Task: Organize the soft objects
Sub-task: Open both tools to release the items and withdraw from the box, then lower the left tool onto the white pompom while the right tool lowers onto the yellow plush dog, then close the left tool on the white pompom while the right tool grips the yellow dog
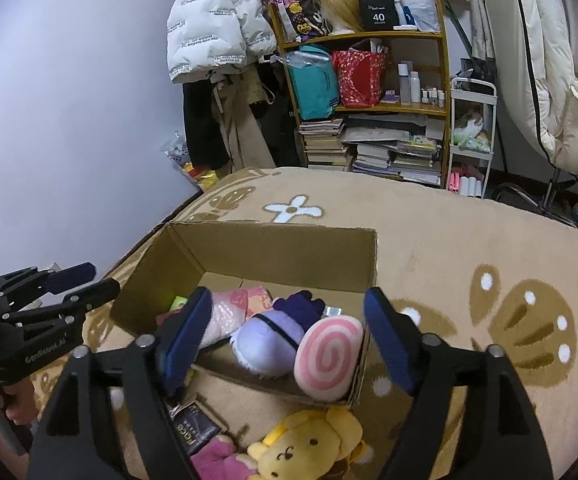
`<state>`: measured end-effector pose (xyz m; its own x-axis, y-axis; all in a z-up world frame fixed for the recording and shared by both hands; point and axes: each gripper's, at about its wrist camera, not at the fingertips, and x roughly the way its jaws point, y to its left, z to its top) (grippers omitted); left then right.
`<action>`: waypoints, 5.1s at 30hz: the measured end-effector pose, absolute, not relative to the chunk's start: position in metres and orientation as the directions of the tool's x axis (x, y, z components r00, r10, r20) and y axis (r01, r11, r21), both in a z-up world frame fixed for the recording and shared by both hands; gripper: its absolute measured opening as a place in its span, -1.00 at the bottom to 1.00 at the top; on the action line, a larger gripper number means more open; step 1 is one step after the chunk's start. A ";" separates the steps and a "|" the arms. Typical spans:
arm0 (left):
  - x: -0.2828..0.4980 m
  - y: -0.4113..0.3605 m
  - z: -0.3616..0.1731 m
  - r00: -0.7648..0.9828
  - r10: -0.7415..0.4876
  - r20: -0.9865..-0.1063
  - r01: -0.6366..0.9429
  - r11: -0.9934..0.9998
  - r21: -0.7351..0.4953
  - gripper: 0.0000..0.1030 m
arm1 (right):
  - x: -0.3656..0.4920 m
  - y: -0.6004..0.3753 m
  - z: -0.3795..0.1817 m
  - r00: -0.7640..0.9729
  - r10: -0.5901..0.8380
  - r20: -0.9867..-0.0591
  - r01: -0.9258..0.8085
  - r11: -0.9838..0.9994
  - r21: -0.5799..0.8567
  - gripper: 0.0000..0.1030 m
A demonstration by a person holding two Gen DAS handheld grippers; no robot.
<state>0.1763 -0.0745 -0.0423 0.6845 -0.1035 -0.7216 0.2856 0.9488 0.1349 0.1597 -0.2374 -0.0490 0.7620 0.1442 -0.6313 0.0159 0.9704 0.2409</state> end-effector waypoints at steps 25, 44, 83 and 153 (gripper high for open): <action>0.097 -0.065 -0.022 0.695 -0.077 -0.715 0.270 0.949 0.160 0.91 | 0.080 -0.239 -0.016 0.732 0.187 -0.655 0.055 0.942 0.331 0.97; 0.079 -0.060 -0.049 0.587 -0.047 -0.808 0.266 0.954 0.138 0.91 | 0.052 -0.219 -0.042 0.665 0.195 -0.721 0.055 0.950 0.307 0.97; 0.161 -0.067 -0.126 0.457 0.014 -0.889 0.261 0.954 0.150 0.91 | 0.111 -0.227 -0.124 0.534 0.206 -0.820 0.143 0.934 0.327 0.97; 0.206 -0.064 -0.196 0.377 -0.056 -0.924 0.226 0.974 0.033 -0.14 | 0.141 -0.210 -0.180 0.403 0.173 -0.899 0.146 0.957 0.249 0.57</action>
<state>0.2056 -0.0641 -0.1956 0.3771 -0.0564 -0.9245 0.2260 0.9736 0.0328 0.1406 -0.2099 -0.1801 0.4034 0.1726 -0.8986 0.1458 0.9574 0.2493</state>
